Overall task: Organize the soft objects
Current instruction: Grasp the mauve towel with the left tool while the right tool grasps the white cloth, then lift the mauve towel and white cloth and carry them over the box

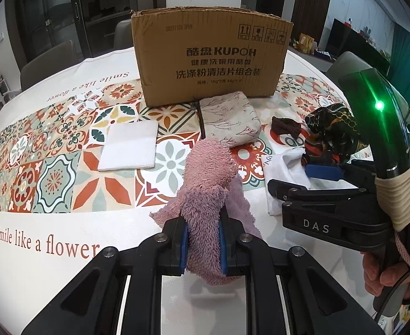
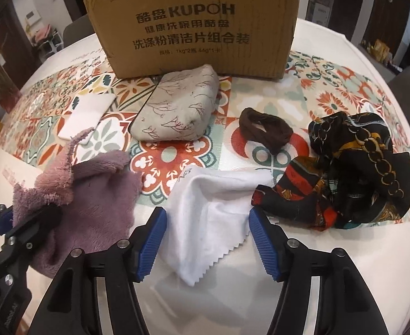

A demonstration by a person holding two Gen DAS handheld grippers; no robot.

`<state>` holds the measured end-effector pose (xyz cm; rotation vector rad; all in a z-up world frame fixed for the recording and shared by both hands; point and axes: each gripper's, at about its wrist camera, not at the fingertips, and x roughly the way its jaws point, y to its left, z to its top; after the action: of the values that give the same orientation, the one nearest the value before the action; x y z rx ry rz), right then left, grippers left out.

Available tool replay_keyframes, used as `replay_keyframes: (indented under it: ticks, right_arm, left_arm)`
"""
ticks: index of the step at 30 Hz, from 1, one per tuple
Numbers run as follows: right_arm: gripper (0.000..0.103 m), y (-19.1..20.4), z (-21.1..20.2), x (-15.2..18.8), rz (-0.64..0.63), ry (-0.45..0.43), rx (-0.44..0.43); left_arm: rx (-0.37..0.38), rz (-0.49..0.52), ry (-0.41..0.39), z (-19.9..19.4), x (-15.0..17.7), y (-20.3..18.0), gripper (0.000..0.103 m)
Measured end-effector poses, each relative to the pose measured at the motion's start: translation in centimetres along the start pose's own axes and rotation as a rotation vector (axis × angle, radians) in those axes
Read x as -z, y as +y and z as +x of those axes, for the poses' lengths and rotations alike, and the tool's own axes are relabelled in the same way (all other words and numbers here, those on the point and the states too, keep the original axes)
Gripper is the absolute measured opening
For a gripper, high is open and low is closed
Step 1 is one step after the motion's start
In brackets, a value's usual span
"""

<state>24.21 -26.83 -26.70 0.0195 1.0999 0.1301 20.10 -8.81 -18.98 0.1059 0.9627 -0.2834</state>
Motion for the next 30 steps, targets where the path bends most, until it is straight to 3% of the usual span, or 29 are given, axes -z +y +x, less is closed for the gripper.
replay_keyframes:
  ticks: [3, 6, 7, 15, 30]
  right_arm:
    - [0.045, 0.6, 0.0, 0.2, -0.034, -0.021, 0.061]
    - [0.015, 0.9, -0.1, 0.2, -0.051, -0.014, 0.043]
    - [0.013, 1.0, -0.1, 0.1, -0.055, -0.008, 0.038]
    - [0.010, 0.4, -2.3, 0.1, -0.002, -0.031, -0.027]
    - [0.010, 0.3, -9.7, -2.3, 0.038, -0.207, -0.059]
  left_arm:
    - [-0.005, 0.000, 0.005, 0.2, 0.1, 0.1, 0.018]
    - [-0.004, -0.002, 0.010, 0.3, 0.1, 0.2, 0.018]
    - [0.002, -0.008, 0.012, 0.3, 0.1, 0.3, 0.018]
    - [0.018, -0.019, -0.019, -0.6, -0.4, 0.6, 0.017]
    - [0.052, -0.027, -0.175, -5.7, -3.8, 0.4, 0.017]
